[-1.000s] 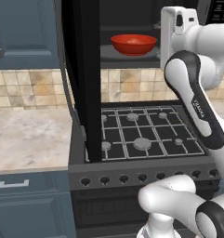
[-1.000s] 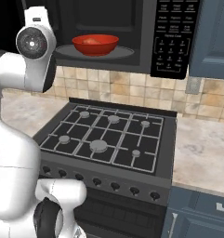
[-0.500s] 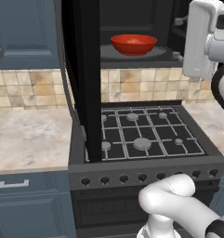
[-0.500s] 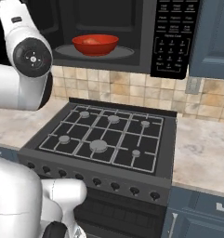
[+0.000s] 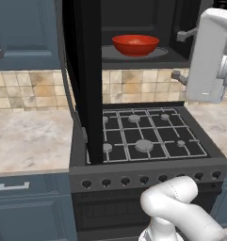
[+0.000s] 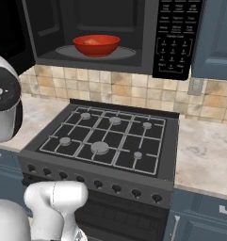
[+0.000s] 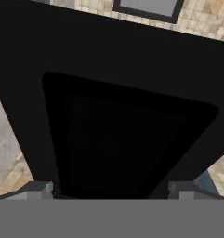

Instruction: Pick the sweet potato from the sink and place it in the bowl. Then pick the bowl and place it in the microwave. Then close the microwave door and press the start button.

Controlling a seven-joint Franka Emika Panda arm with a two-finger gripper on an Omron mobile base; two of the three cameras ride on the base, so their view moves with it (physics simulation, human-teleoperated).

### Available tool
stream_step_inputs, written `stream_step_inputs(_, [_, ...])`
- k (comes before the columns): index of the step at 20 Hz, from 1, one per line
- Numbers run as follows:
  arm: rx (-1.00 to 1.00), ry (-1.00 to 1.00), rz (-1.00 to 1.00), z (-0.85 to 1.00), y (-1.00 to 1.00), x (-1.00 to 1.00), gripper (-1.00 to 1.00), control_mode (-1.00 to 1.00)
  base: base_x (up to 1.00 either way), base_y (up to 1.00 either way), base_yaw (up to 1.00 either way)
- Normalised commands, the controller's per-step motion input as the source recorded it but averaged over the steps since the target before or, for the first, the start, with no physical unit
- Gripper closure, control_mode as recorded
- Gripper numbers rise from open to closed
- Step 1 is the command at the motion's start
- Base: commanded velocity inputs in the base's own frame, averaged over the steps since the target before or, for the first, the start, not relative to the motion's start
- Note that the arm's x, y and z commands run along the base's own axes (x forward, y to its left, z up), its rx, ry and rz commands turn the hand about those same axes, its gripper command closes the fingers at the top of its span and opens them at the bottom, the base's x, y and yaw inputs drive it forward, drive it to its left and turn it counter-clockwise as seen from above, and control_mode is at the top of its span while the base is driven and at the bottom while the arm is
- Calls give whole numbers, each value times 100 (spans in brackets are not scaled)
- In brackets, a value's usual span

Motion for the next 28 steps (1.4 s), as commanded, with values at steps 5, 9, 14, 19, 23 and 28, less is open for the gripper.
stream_step_inputs(5, [0, 0, 15, 0, 46, -100, -100, -100, 0, 0, 0])
stream_step_inputs(9, [1, 0, 11, -3, 16, -100, -100, -100, 0, 0, 0])
stream_step_inputs(14, [1, 0, 11, -18, 16, -100, -100, -100, 0, 0, 0])
stream_step_inputs(19, [-3, 7, 2, -69, 39, -100, -100, -100, 0, 0, 0])
stream_step_inputs(23, [-16, 15, -8, -100, 92, -15, -100, -100, 0, 0, 0])
stream_step_inputs(28, [-10, 14, -27, -90, 99, 31, -100, -100, 0, 0, 0])
